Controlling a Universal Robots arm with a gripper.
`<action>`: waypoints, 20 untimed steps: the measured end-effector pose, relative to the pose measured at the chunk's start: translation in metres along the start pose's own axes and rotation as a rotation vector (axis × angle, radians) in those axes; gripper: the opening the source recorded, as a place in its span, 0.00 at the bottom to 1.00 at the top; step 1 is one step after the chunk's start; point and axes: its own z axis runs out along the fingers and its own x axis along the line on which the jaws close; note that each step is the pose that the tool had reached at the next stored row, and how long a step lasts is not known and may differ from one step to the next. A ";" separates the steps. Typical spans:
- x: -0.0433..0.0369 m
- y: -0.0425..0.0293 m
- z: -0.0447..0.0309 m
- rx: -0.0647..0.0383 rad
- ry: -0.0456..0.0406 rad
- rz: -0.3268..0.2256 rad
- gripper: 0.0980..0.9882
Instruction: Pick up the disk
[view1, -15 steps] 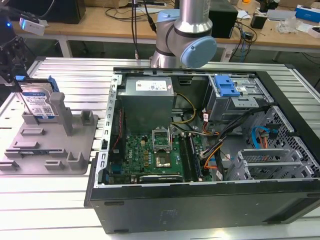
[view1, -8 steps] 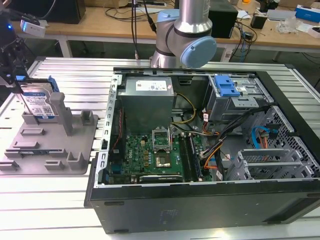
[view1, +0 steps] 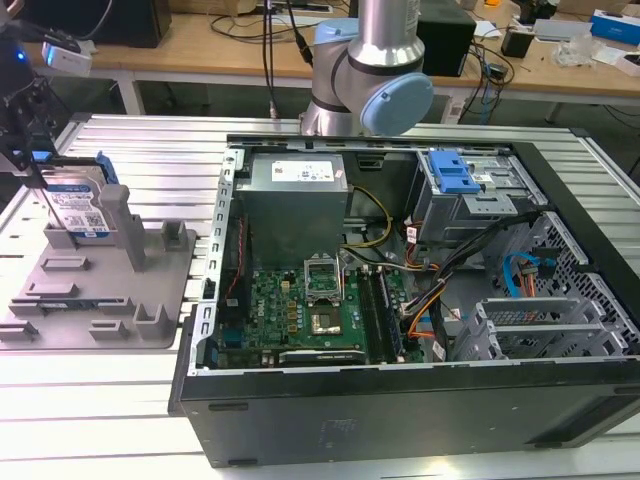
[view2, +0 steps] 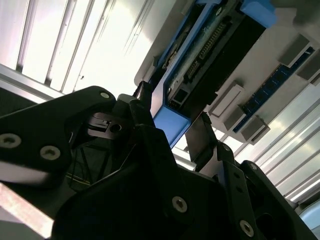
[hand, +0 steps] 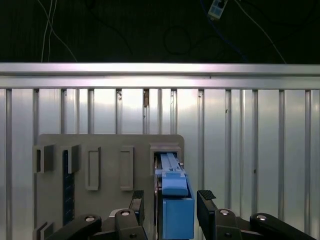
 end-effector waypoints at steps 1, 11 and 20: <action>0.0000 0.0000 0.0004 0.000 -0.0001 0.000 0.50; 0.0000 0.0001 0.0043 0.000 -0.0004 0.000 0.50; 0.0000 0.0002 0.0058 0.000 -0.0007 0.000 0.40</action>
